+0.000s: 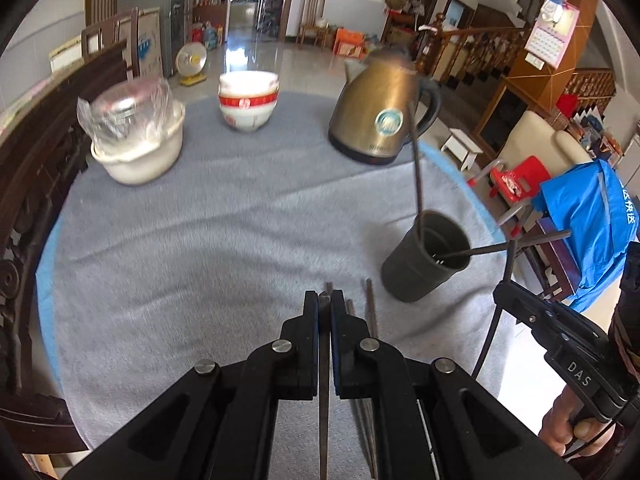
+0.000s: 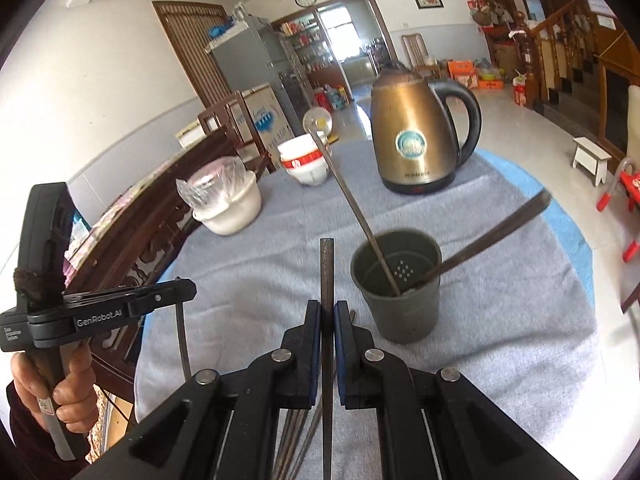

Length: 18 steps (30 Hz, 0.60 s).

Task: Organize utensils
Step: 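Lift the chopstick upright with the right gripper above the grey cup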

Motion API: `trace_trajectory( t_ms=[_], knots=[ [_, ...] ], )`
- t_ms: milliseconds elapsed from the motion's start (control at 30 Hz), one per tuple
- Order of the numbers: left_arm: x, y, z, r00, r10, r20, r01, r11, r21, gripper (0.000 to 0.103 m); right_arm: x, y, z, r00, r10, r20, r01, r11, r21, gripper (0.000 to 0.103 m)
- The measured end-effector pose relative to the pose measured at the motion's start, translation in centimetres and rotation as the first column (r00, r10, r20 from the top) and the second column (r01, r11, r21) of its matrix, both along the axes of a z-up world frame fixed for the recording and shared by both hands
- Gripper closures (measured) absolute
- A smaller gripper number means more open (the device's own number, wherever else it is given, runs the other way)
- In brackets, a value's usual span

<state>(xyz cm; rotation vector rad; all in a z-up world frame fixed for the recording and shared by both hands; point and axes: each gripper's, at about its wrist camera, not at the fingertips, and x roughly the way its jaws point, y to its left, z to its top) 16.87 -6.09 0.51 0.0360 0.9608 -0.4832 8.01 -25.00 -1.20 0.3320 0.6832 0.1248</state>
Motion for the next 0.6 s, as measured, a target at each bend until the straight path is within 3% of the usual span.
trace_trajectory(
  t_ms=[600],
  knots=[
    [-3.2, 0.0, 6.2, 0.989, 0.0, 0.147, 0.007, 0.999, -0.043, 0.097, -2.7, -1.7, 5.3, 0.98, -0.055, 0.19, 0.05, 0.998, 0.029, 0.096]
  ],
)
